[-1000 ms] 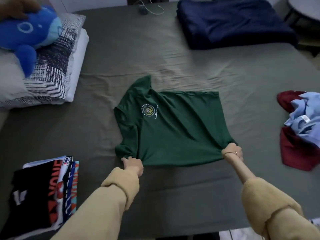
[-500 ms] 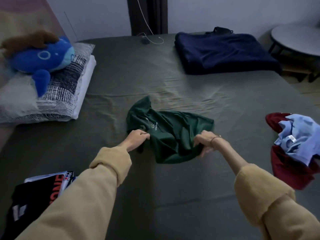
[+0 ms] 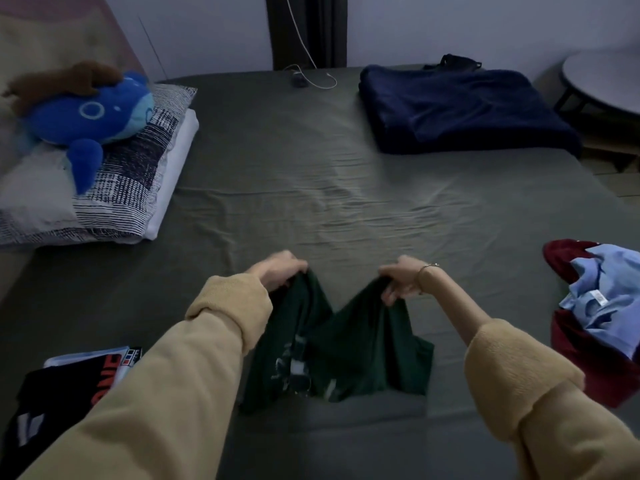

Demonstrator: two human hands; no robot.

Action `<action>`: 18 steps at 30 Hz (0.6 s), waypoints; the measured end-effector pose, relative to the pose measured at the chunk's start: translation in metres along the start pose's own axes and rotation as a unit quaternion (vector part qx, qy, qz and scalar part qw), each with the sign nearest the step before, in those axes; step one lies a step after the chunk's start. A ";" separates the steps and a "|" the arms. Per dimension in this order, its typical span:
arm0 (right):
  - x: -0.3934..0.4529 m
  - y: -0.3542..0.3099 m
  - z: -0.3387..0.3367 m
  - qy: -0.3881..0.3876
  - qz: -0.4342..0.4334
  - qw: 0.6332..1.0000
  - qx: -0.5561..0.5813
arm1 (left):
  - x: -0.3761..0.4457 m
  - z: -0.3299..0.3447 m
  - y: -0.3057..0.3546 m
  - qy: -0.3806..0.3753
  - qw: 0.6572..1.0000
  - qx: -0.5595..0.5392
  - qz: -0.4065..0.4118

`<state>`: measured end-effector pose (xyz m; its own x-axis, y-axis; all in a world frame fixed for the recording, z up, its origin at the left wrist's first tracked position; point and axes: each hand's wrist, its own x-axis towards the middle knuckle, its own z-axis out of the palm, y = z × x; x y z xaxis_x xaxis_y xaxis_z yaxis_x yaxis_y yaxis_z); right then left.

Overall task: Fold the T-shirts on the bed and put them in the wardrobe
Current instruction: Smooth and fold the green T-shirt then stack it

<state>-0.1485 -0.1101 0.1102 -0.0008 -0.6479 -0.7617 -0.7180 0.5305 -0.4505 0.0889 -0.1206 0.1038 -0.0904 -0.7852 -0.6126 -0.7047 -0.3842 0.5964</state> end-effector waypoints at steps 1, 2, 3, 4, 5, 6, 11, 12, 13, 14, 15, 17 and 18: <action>0.010 0.000 -0.006 0.103 -0.042 0.993 0.048 | 0.010 -0.005 0.004 0.091 0.995 0.000 0.040; 0.024 0.000 -0.014 0.216 -0.093 0.967 0.096 | 0.023 -0.013 0.009 0.172 0.982 -0.013 0.074; 0.034 0.000 -0.021 0.295 -0.140 0.935 0.140 | 0.032 -0.019 0.013 0.215 0.970 -0.050 0.099; 0.040 0.000 -0.028 0.313 -0.172 0.917 0.177 | 0.040 -0.026 0.017 0.211 0.964 -0.103 0.128; 0.046 -0.001 -0.033 0.286 -0.200 0.914 0.208 | 0.050 -0.029 0.020 0.179 0.960 -0.151 0.153; 0.051 0.000 -0.034 0.245 -0.219 0.917 0.226 | 0.055 -0.028 0.019 0.147 0.964 -0.154 0.159; 0.081 0.024 -0.015 0.146 -0.094 0.984 0.038 | 0.081 0.009 -0.014 0.098 0.994 -0.019 0.039; 0.091 0.034 -0.010 0.118 -0.049 0.992 -0.015 | 0.087 0.020 -0.025 0.083 0.996 0.020 0.008; 0.098 0.043 -0.005 0.083 -0.013 0.994 -0.062 | 0.091 0.031 -0.036 0.064 0.996 0.065 -0.017; 0.104 0.053 0.000 0.045 0.016 0.994 -0.099 | 0.094 0.041 -0.047 0.036 0.994 0.100 -0.038; 0.113 0.064 0.005 0.013 0.039 0.992 -0.120 | 0.098 0.051 -0.056 0.005 0.991 0.123 -0.054; 0.114 0.077 0.017 -0.033 0.107 0.990 -0.091 | 0.101 0.067 -0.070 -0.033 0.982 0.170 -0.072; 0.112 0.082 0.023 -0.053 0.154 0.986 -0.042 | 0.103 0.075 -0.076 -0.039 0.974 0.207 -0.077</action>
<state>-0.1916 -0.1264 -0.0228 -0.1586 -0.4003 -0.9025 -0.7497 0.6436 -0.1537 0.0802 -0.1361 -0.0431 -0.0028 -0.6876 -0.7261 -0.9365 -0.2528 0.2429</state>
